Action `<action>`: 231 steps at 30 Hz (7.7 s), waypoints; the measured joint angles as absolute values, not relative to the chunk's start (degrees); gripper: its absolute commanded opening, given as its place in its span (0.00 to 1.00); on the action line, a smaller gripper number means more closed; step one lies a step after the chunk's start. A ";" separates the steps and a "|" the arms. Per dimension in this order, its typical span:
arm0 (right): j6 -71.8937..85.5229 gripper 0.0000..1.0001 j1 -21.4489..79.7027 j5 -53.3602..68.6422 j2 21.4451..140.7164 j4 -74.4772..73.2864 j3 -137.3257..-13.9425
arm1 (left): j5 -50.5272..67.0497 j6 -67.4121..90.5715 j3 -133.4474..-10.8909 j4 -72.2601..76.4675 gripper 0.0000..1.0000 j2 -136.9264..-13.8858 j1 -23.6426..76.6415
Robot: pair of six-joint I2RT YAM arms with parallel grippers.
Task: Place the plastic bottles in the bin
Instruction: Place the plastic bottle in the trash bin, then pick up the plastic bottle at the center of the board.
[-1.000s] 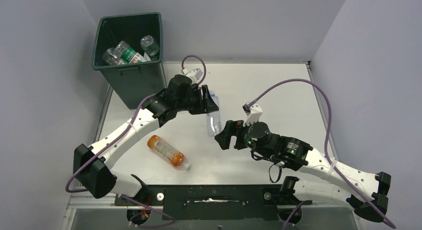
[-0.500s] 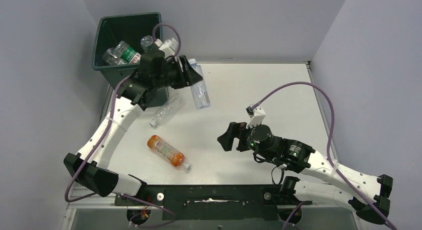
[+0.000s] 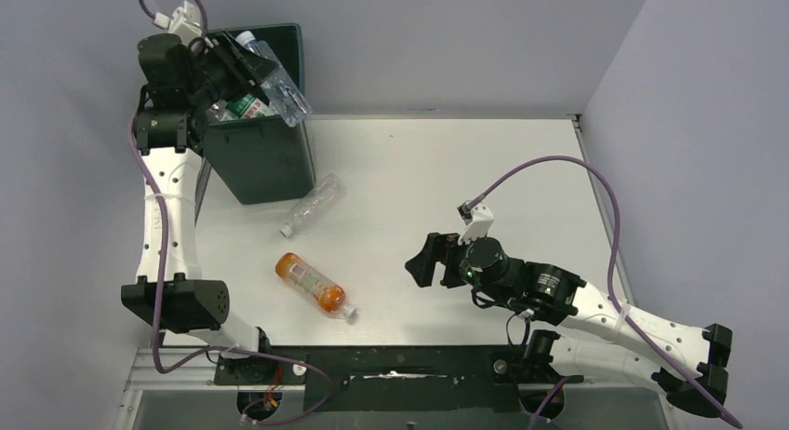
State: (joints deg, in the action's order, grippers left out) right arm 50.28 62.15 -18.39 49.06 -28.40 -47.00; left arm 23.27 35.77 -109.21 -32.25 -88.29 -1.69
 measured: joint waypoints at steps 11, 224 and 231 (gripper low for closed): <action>52.34 0.98 63.18 -17.78 50.78 -28.40 -46.48 | 29.82 43.18 -118.15 -19.40 0.40 -99.11 -15.31; 43.97 0.26 69.63 -19.73 63.09 -18.46 -49.60 | 11.70 49.36 -52.95 -15.42 0.84 -67.55 33.47; 43.92 0.26 70.48 -20.12 62.92 -18.39 -49.60 | 11.25 49.36 -52.95 -15.16 0.84 -67.96 33.47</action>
